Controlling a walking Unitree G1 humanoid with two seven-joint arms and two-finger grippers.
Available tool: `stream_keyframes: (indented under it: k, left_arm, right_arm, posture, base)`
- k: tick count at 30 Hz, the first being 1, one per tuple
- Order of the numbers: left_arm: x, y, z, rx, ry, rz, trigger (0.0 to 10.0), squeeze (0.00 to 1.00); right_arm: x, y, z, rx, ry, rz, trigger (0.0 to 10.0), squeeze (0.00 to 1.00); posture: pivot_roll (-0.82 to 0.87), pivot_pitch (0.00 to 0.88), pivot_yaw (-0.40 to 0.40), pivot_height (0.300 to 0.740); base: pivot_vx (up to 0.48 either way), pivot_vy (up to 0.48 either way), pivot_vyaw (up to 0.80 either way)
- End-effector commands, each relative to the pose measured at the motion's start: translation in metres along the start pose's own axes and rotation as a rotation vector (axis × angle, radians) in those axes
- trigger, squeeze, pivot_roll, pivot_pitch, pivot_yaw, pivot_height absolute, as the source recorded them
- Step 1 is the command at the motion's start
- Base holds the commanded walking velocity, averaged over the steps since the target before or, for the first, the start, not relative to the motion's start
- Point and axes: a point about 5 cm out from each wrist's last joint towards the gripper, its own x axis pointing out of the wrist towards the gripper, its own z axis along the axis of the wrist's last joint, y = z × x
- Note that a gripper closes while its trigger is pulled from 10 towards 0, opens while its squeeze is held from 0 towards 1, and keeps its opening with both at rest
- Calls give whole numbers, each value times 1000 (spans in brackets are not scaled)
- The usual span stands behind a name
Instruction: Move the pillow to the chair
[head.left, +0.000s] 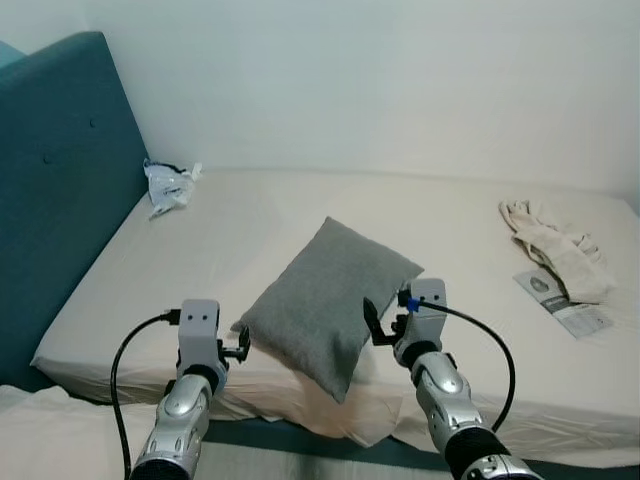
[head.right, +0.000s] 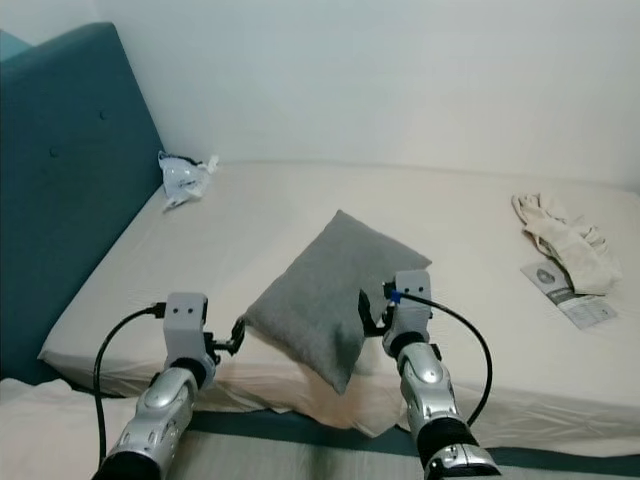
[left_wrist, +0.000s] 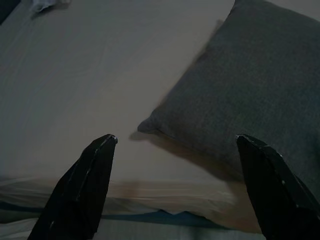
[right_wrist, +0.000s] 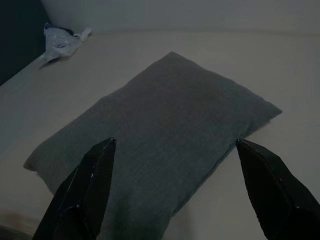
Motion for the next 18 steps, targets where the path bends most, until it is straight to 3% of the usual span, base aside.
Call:
stream_keyframes:
  k: [1,18]
  left_arm:
    - [-1,0,-3,16,18,-5,10000,0]
    - [-1,0,-2,23,19,-6,10000,0]
  right_arm:
    - [-1,0,-3,9,8,-10,10000,0]
    - [-1,-1,0,30,-22,-25,10000,0]
  posture:
    - [41,72,5,642]
    - [44,71,11,608]
  base:
    - [0,0,0]
    - [0,0,0]
